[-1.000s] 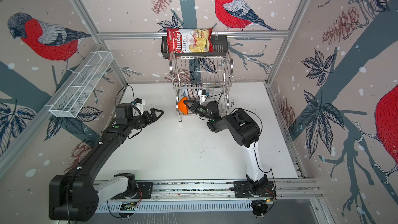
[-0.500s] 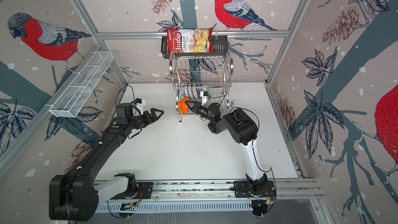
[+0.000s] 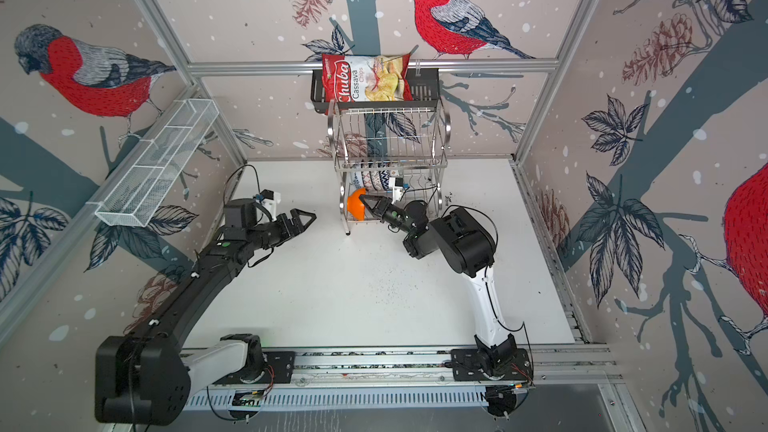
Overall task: Load the bowls into the dish rack
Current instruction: 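Settle the orange bowl upright between the rack wires with the right gripper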
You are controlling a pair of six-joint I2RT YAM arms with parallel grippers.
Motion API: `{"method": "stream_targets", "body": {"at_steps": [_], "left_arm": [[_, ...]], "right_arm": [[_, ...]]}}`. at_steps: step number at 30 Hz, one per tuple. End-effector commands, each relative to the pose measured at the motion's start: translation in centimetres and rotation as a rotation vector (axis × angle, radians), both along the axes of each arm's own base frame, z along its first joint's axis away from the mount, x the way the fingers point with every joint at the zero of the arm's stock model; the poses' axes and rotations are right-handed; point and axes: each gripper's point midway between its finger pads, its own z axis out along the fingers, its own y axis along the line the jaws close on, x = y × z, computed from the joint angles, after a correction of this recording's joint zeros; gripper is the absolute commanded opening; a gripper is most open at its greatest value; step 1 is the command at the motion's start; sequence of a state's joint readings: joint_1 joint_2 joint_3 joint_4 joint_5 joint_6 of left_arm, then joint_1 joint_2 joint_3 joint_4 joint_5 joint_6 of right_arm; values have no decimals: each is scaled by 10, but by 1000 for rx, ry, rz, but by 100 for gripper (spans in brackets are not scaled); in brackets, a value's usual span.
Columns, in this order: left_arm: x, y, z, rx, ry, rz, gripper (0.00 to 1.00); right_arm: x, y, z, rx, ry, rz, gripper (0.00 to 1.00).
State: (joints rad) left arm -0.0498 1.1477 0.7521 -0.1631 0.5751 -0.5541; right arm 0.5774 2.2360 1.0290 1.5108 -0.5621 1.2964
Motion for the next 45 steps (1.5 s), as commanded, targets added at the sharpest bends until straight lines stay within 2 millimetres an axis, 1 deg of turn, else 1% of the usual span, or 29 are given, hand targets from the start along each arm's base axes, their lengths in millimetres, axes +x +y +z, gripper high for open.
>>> {"method": "stream_targets", "body": {"at_steps": [1, 8, 15, 21, 26, 29, 38, 45], "left_arm": [[5, -1, 6, -4, -39, -7, 98], [5, 0, 6, -3, -38, -6, 97], [5, 0, 6, -3, -36, -5, 98], [5, 0, 6, -3, -37, -5, 98], [5, 0, 6, -2, -36, -4, 98], [5, 0, 6, -2, -36, -4, 98], [5, 0, 5, -2, -35, -3, 98], [5, 0, 6, -4, -36, -6, 98]], "right_arm": [[5, -3, -39, -85, 106, -5, 2], [14, -4, -49, -103, 152, -18, 2], [15, 0, -63, -211, 162, -32, 4], [16, -2, -72, -257, 172, -47, 4], [17, 3, -79, -343, 170, -65, 5], [17, 6, -79, -364, 166, -70, 6], [17, 7, -78, -355, 172, -67, 7], [17, 9, -75, -367, 160, -62, 13]]}}
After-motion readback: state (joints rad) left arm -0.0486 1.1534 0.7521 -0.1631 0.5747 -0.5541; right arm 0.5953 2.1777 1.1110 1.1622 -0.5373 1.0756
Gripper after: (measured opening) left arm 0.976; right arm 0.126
